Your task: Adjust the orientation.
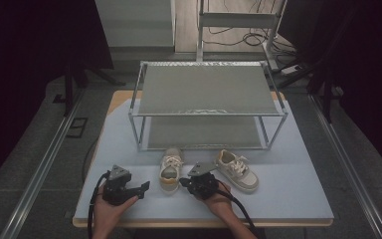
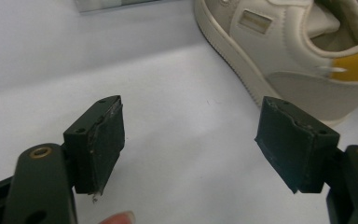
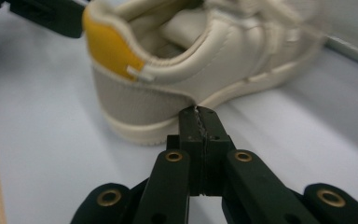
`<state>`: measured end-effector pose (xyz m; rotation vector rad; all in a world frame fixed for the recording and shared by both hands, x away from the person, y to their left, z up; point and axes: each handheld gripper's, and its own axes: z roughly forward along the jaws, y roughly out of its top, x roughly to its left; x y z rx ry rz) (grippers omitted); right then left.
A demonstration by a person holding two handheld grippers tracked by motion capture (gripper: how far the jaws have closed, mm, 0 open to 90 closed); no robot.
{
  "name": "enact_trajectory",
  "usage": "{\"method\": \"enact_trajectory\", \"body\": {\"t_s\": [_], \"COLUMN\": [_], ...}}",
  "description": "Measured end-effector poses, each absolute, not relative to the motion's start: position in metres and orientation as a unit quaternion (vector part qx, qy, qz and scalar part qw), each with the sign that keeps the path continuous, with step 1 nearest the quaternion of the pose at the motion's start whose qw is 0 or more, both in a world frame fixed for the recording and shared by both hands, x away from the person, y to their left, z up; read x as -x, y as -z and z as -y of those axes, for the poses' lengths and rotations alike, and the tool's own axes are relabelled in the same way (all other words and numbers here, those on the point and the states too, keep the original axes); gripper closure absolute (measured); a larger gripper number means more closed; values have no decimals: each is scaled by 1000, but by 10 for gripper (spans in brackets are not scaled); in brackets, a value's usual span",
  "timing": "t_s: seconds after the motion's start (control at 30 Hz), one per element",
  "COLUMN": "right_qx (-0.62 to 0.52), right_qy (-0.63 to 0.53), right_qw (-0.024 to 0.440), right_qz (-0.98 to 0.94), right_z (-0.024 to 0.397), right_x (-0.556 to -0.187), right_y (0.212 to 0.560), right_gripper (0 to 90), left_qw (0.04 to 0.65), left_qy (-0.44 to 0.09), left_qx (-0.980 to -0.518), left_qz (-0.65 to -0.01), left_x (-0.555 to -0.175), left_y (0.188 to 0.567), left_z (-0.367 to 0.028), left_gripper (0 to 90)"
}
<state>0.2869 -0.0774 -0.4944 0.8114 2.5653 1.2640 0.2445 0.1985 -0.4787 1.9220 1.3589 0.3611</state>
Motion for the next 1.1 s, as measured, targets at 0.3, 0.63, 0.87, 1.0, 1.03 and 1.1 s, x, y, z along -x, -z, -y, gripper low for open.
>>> {"method": "enact_trajectory", "body": {"t_s": [0.3,0.63,0.87,1.0,1.03,1.1], "right_qx": [-247,-256,-285,-317,-324,-337], "right_qy": [-430,-442,-443,-438,-438,-439], "right_qw": [74,85,110,134,137,147], "right_qz": [-865,-855,-843,-830,-827,-820], "right_z": [47,69,116,157,165,179], "right_x": [-285,-279,-267,-259,-258,-255], "right_y": [496,488,483,480,480,478], "right_gripper": [893,886,880,876,875,871], "left_qw": [376,376,372,374,376,375], "left_qy": [-144,-142,-142,-143,-142,-142], "left_qx": [-740,-740,-741,-742,-742,-743], "left_qz": [-538,-539,-540,-538,-537,-537], "left_x": [-242,-243,-243,-242,-242,-242], "left_y": [476,477,478,477,476,476], "left_z": [-208,-210,-208,-207,-206,-205], "left_gripper": [235,236,236,236,236,235]}}
